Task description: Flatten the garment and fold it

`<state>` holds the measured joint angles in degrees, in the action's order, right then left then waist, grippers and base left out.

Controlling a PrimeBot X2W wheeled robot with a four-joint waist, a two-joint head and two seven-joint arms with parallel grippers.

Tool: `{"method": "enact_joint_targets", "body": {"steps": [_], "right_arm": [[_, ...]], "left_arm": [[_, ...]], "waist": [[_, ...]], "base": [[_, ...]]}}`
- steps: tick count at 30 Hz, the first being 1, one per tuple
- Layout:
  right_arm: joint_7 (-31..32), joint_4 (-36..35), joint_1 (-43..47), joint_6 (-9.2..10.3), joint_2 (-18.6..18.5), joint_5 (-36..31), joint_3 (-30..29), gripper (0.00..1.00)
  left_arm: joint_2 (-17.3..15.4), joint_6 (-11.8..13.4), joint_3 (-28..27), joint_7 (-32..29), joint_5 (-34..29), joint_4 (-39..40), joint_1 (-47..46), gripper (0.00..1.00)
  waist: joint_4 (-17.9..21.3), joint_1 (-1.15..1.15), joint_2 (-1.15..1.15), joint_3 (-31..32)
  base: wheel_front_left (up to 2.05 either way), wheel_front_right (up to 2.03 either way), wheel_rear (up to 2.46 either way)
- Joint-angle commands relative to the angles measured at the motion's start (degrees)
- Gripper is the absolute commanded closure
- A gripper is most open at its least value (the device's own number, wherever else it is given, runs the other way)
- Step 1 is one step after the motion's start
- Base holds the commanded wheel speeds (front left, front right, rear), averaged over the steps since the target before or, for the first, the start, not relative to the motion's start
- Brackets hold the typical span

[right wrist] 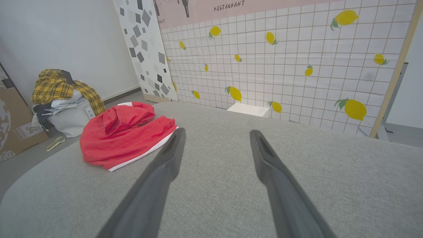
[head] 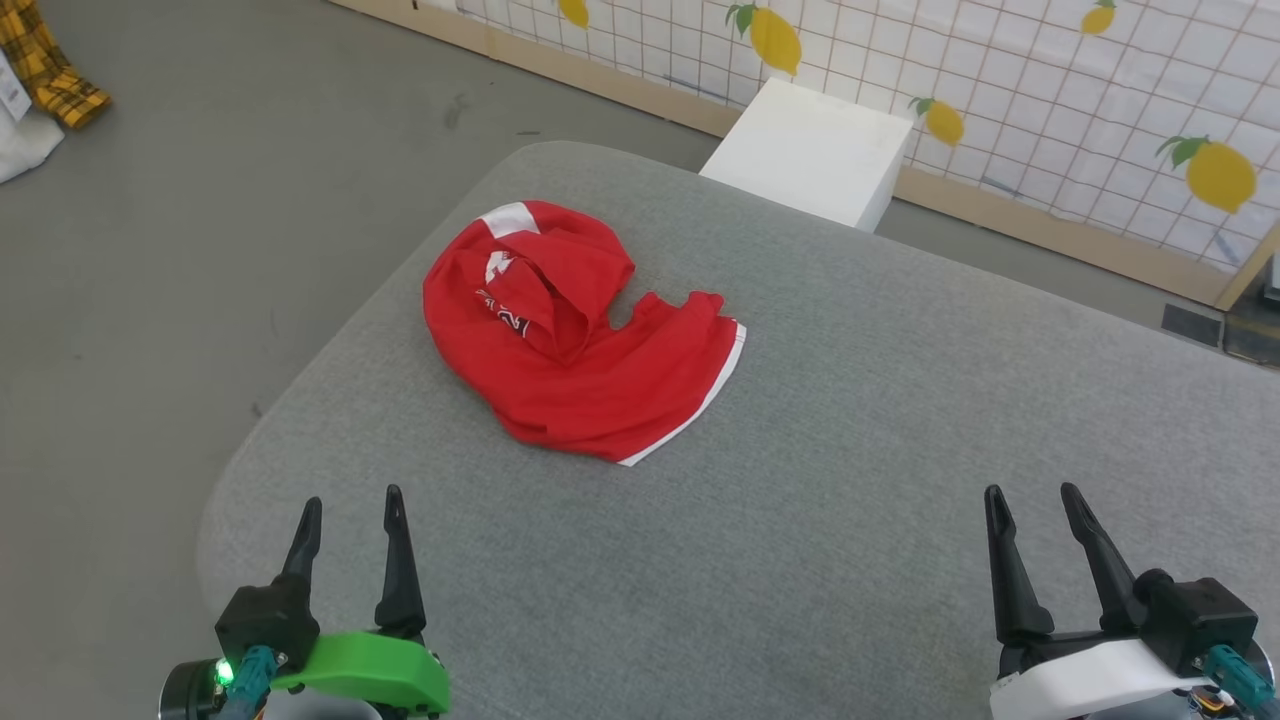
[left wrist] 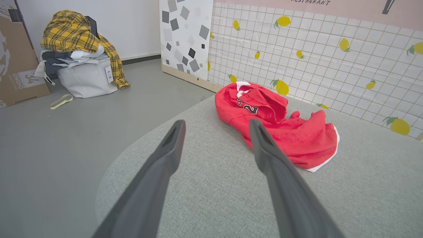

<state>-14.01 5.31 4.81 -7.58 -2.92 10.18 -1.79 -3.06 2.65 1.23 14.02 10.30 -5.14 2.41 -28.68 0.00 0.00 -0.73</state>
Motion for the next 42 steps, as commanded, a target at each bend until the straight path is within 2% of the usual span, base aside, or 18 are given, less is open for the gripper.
{"method": "enact_joint_targets", "body": {"steps": [1, 6, 10, 16, 20, 24, 28, 31, 38, 42], "right_arm": [[-0.7, 0.0, 0.8, 0.08, 0.0, 0.5, -0.1, 0.0], [-1.0, 0.0, 0.4, 0.09, 0.0, 0.4, 0.0, 0.0], [-1.0, -0.1, -0.2, 0.09, 0.0, -0.3, 0.4, 0.0], [-0.9, -0.4, -1.6, 0.09, 0.0, -2.1, 0.6, 0.0], [-0.1, -1.4, -2.8, 0.09, 0.0, -3.6, 0.2, 0.0], [1.3, -3.0, -3.9, 0.09, 0.0, -5.1, 0.3, 0.0], [2.5, -5.0, -5.0, 0.09, 0.0, -6.2, 0.3, 0.0], [3.0, -6.0, -5.6, 0.09, 0.0, -6.8, 0.3, 0.0], [3.4, -7.5, -6.4, 0.09, 0.0, -7.4, -0.3, 0.0], [3.5, -7.7, -6.8, 0.09, 0.0, -7.5, -0.5, 0.0]], "left_arm": [[0.2, 0.3, 0.1, 0.6, 0.9, -0.2, 1.0, 0.0], [-0.1, -1.2, 0.8, 1.0, 1.5, -2.4, -0.8, 0.0], [-1.1, -2.8, 1.1, -0.1, 2.3, -4.8, -5.9, 0.0], [-3.0, -5.8, 1.4, -5.4, 4.6, -10.2, -17.4, 0.0], [-4.3, -6.6, 0.1, -11.4, 7.5, -17.0, -26.1, 0.0], [-5.3, -6.1, -1.7, -21.0, 11.1, -26.2, -34.3, 0.0], [-7.0, -3.9, -3.4, -32.8, 13.9, -35.5, -41.6, 0.0], [-8.2, -2.7, -2.6, -39.5, 13.7, -39.7, -44.8, 0.0], [-7.7, 0.0, -1.0, -48.9, 13.6, -46.4, -47.1, 0.0], [-6.5, 0.2, 0.2, -52.5, 13.7, -48.6, -46.4, 0.0]], "waist": [[-0.4, 0.0, 0.0, -0.2], [-0.4, 0.0, 0.0, -0.8], [0.5, 0.0, 0.0, -1.9], [2.8, 0.0, 0.0, -4.9], [5.0, 0.0, 0.0, -7.7], [7.6, 0.0, 0.0, -11.1], [10.7, 0.0, 0.0, -14.7], [12.5, 0.0, 0.0, -17.0], [14.1, 0.0, 0.0, -20.2], [13.9, 0.0, 0.0, -20.9]], "base": [[0.0, 0.0, 0.0], [0.0, 0.0, 0.0], [0.0, 0.0, 0.0], [0.0, 0.0, 0.0], [0.0, 0.0, 0.0], [0.0, 0.0, 0.0], [0.0, 0.0, 0.0], [0.0, 0.0, 0.0], [0.0, 0.0, 0.0], [0.0, 0.0, 0.0]]}}
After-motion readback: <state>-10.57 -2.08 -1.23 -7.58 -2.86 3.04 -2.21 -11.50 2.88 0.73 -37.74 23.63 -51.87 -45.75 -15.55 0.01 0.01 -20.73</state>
